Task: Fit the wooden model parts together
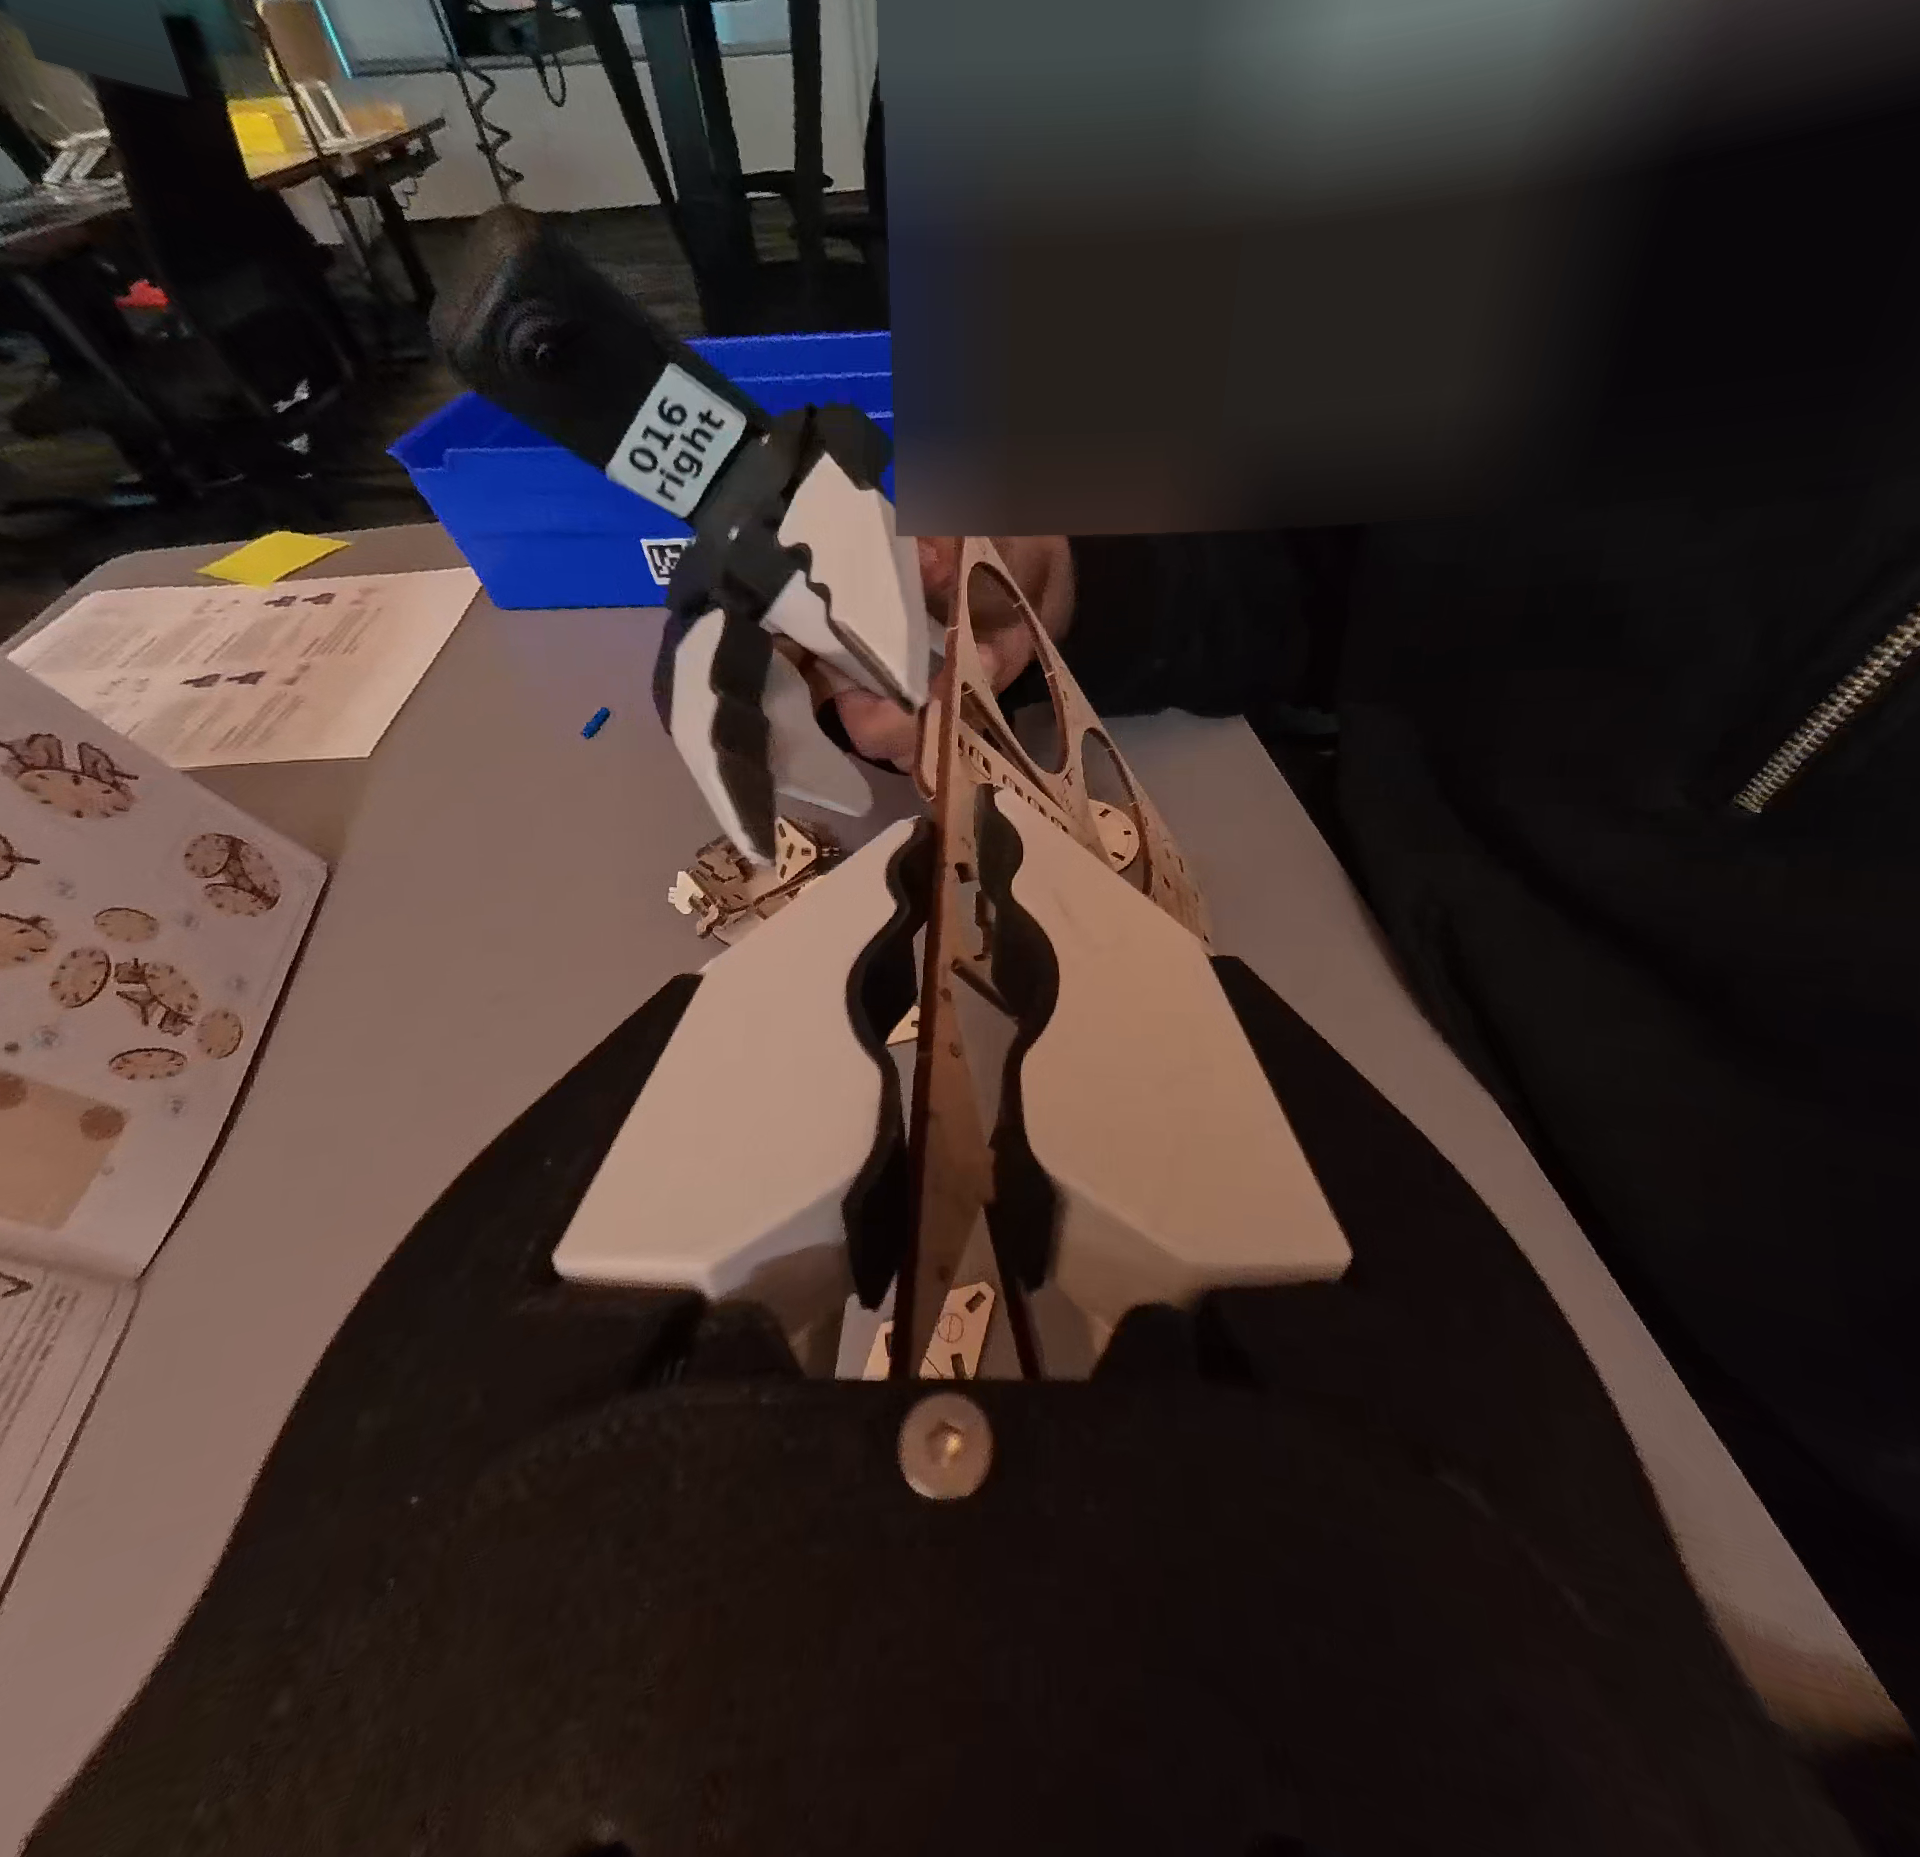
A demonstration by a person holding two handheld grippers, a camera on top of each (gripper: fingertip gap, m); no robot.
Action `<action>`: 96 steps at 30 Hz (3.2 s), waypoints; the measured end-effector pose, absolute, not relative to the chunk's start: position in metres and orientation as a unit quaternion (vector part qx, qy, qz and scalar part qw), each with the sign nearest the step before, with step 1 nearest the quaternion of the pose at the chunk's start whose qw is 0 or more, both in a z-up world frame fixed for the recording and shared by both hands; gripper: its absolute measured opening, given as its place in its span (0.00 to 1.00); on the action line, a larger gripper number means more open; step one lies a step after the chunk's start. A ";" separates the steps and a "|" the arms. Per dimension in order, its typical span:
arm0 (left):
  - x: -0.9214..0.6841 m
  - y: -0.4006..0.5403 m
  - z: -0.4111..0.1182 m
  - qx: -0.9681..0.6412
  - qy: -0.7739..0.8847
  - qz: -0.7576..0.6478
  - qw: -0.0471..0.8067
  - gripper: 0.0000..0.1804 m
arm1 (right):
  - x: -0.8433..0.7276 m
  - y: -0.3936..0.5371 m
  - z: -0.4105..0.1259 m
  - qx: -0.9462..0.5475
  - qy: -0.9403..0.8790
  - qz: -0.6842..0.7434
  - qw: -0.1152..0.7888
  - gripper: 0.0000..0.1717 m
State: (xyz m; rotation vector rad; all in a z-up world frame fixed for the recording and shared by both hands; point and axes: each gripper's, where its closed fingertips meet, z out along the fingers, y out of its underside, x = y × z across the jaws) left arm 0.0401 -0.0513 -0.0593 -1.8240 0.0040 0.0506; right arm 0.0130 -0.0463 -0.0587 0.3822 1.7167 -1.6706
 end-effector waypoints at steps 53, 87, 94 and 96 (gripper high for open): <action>0.037 -0.049 -0.076 -0.814 -0.017 0.015 0.580 0.04 | 0.017 -0.039 -0.067 0.150 0.664 -0.609 0.406 0.22; 0.047 -0.046 -0.076 -0.817 0.014 0.013 0.576 0.04 | 0.019 -0.042 -0.092 0.173 0.698 -0.560 0.411 0.16; 0.045 -0.047 -0.075 -0.815 0.010 0.016 0.580 0.04 | 0.021 -0.041 -0.089 0.172 0.688 -0.561 0.427 0.20; 0.045 -0.048 -0.075 -0.815 0.010 0.017 0.580 0.04 | 0.022 -0.042 -0.091 0.173 0.686 -0.558 0.434 0.21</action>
